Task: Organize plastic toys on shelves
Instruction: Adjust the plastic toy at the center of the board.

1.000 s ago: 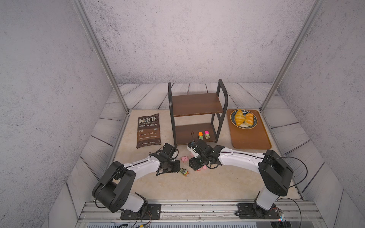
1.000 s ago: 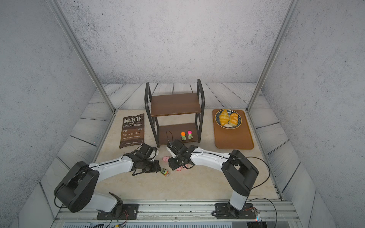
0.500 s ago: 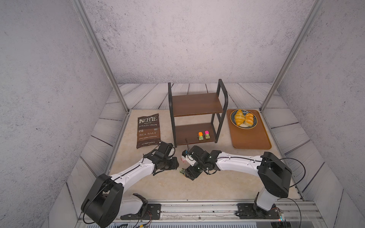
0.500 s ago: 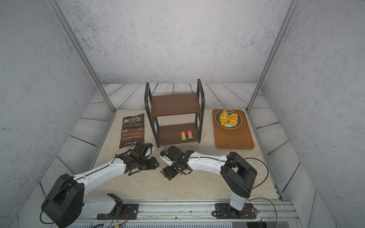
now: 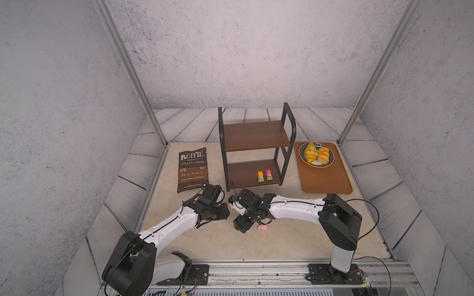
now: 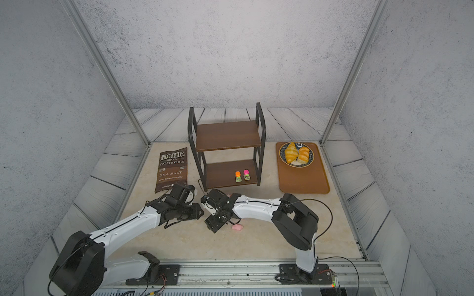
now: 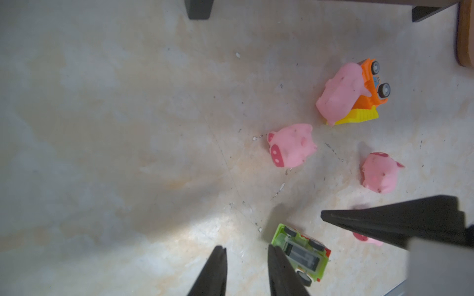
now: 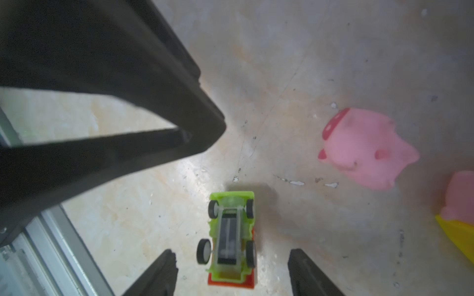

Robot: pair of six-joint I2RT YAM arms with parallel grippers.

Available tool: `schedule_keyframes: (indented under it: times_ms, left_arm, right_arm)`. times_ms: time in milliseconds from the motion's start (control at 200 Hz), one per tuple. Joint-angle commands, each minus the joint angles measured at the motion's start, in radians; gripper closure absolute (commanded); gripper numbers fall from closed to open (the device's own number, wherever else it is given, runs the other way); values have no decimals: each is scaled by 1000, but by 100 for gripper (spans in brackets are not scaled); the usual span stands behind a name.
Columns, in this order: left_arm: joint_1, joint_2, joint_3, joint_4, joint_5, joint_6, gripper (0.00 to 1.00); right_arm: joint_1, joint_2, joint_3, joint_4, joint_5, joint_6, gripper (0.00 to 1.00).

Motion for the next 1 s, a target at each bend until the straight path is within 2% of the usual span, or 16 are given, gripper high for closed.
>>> schedule_keyframes:
  times_ms: [0,75,145,250,385,611,776,821,991]
  left_arm:
    - [11,-24,-16,-26,-14,3,67]
    - [14,-28,-17,-28,-15,5,67]
    - [16,-29,-17,-33,-16,6,67]
    - [16,-33,-19,-35,-10,7,67]
    - [16,-36,-22,-33,9,13,67]
    - [16,-17,-27,-5,65,18,67]
    - [16,12,-25,24,135,29,67]
    - [13,21,-26,31,144,29,67]
    - [14,33,-26,38,157,29,67]
  right_arm:
    - [7,50,32,-27,36,-2,29]
    - [8,69,38,-20,44,12,35]
    - [6,74,31,-1,55,35,47]
    - [2,60,-5,52,23,64,60]
    - [-32,31,-73,121,-64,107,65]
    - [-107,0,-189,256,-264,177,65]
    - [-165,-20,-250,303,-305,220,64]
    - [-175,-19,-256,300,-300,223,62]
    - [-205,-16,-279,283,-256,235,45]
